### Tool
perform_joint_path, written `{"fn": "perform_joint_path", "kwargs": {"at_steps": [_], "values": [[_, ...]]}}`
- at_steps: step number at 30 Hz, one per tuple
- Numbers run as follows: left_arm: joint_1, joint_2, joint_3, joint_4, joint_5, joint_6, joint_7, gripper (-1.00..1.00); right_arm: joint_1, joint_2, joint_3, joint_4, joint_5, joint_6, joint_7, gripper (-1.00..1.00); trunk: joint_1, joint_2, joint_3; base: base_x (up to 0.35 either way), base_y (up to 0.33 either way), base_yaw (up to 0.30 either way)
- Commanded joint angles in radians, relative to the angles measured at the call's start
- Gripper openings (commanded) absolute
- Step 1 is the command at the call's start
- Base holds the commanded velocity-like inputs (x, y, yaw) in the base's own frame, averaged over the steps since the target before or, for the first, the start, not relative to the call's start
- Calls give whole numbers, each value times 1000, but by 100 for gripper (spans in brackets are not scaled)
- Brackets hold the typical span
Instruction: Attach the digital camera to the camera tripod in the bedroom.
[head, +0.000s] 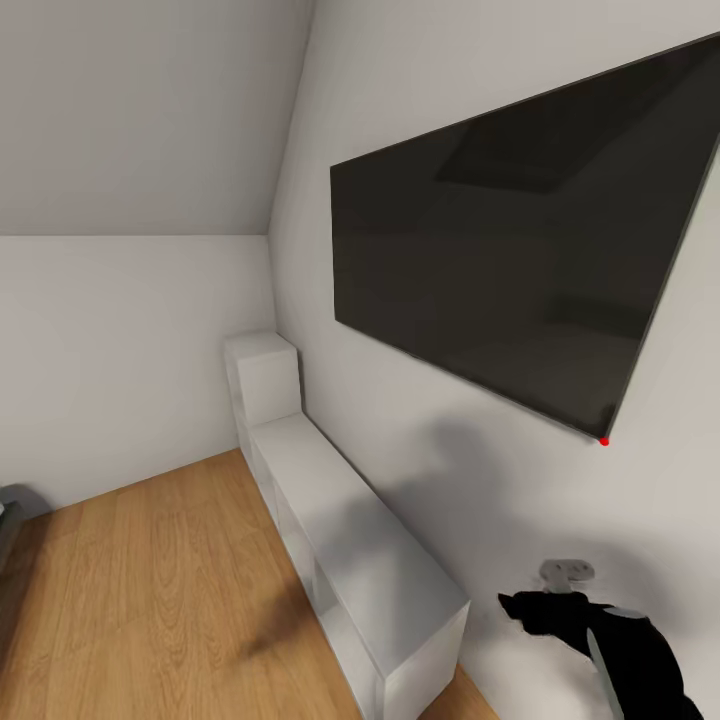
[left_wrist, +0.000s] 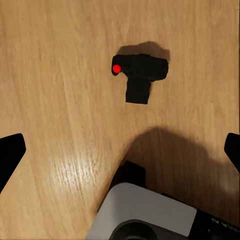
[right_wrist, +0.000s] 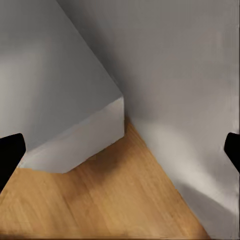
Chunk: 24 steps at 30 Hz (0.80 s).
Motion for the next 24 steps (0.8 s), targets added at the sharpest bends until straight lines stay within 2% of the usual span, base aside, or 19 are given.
{"fn": "perform_joint_path", "kwargs": {"at_steps": [1,6,11,16,24], "values": [[-4,0,1,-3,10,6,8,100,-11,-8,-12,-1,7,5,30,100,0,-1,-1,0,0,0],[-17,9,3,-12,8,11,8,100,-62,-44,-57,-1,7,9,129,100,0,-1,-1,0,0,0],[-29,23,3,-13,8,30,7,100,-79,-51,-62,-1,7,21,147,100,0,-1,-1,0,0,0],[-50,35,3,-13,9,61,7,100,-95,-49,-57,-1,6,42,160,100,0,-1,-1,0,0,0],[-134,43,4,4,11,87,8,100,-124,-41,-11,-1,5,52,248,100,0,-1,-1,0,0,0]]}}
